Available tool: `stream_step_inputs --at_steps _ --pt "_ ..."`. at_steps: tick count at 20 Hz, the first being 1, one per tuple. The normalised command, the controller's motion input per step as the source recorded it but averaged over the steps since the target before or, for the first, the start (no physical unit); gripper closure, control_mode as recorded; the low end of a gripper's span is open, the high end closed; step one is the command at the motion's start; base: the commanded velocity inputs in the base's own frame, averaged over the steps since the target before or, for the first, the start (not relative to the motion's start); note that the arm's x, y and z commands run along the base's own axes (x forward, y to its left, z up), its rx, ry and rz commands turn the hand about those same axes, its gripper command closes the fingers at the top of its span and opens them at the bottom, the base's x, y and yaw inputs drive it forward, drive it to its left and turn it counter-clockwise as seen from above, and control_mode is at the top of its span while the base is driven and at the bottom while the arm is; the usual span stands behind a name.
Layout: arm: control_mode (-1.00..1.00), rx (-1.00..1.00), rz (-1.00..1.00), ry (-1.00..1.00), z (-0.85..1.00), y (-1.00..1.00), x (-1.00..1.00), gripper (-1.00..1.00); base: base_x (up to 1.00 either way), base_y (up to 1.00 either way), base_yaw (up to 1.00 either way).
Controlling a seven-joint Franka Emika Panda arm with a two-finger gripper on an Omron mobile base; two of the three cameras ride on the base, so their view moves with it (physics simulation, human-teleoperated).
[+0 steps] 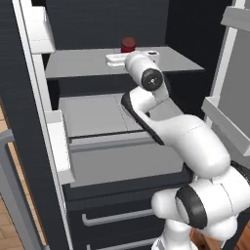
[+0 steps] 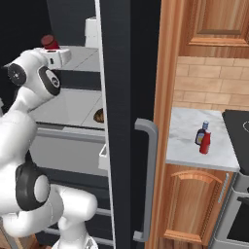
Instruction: Place the ketchup and condiment bottle from the counter to the top shelf of the fridge. If the existing items in the fridge are on the top shelf, move them to other shelves.
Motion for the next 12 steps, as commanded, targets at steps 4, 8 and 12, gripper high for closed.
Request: stream_step_inputs --at_steps 4,8,12 --pt "-1.0 -0.05 0.05 0.1 0.0 0.0 -1.0 1.0 0.0 0.0 0.0" --pt "-1.0 -0.04 0.05 0.3 0.04 0.0 -1.0 1.0 0.0 0.0 0.0" --pt "-1.0 -0.18 0.04 0.57 -0.19 0.0 -1.0 1.0 0.0 0.0 0.0"
